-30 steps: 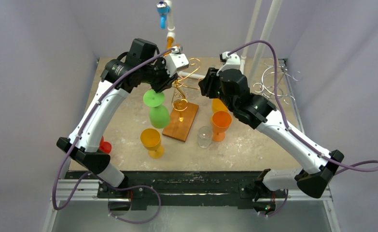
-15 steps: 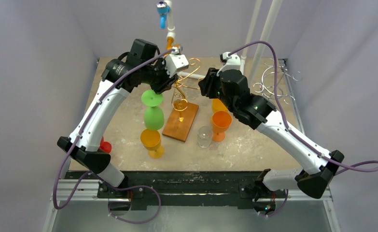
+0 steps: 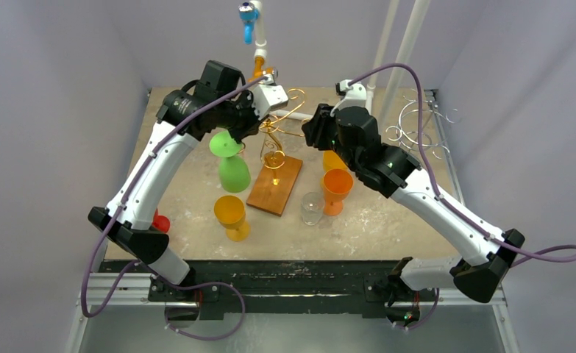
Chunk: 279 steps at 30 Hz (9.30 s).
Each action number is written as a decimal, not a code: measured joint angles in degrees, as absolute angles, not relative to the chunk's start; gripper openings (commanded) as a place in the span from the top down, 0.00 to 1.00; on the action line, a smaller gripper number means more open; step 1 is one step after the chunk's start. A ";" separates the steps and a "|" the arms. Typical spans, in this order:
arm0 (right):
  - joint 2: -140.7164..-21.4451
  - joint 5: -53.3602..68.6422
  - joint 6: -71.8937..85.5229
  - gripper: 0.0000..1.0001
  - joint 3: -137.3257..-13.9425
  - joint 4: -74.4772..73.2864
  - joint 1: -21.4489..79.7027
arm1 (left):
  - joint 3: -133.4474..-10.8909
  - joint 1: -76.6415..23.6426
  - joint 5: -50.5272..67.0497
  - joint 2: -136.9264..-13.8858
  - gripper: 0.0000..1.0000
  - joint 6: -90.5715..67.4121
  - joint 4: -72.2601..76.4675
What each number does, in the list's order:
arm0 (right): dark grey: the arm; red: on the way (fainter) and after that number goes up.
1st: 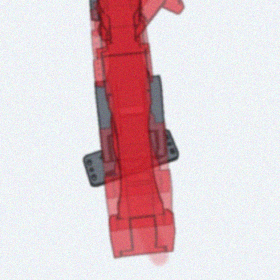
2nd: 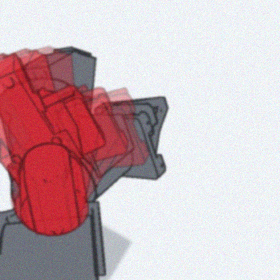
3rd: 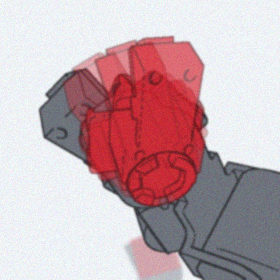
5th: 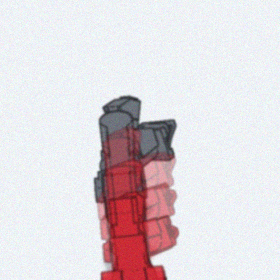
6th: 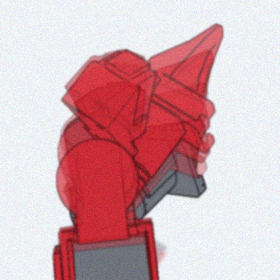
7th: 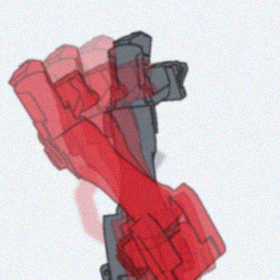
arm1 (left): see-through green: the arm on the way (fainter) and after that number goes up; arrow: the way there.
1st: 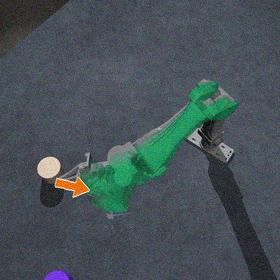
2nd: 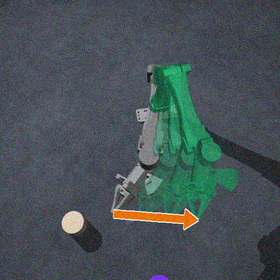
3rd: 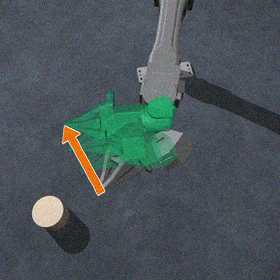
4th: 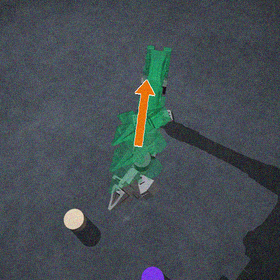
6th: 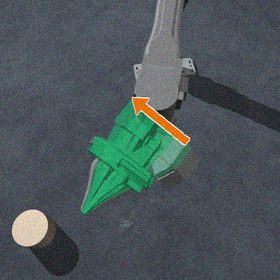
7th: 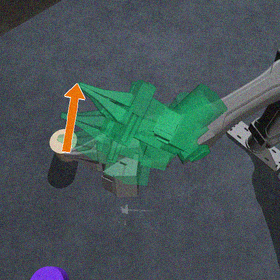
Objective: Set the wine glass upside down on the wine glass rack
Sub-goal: Adjust the wine rack at the center of the board, then pick up the wine glass at the center of the board.
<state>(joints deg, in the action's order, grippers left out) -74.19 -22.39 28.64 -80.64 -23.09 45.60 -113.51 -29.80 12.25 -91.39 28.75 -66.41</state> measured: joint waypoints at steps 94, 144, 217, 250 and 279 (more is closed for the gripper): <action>-85.56 -28.03 35.62 0.93 -82.70 -9.02 51.64 | -105.03 -27.22 -6.68 -87.64 0.79 36.38 -55.35; -87.35 -16.21 42.22 0.50 -85.73 -10.35 50.94 | -98.41 -27.46 -1.85 -84.93 0.51 30.41 -37.54; -76.86 -18.46 30.89 0.28 -76.86 -24.82 65.28 | -108.95 -27.11 -0.30 -76.82 0.00 17.47 -43.20; -76.27 -25.41 35.44 0.46 -58.11 -28.99 62.98 | -105.67 -27.11 2.59 -70.91 0.00 17.06 -51.99; -69.89 -22.94 32.38 1.00 -64.27 -33.52 62.28 | -111.55 -27.07 9.61 -71.99 0.00 15.00 -54.22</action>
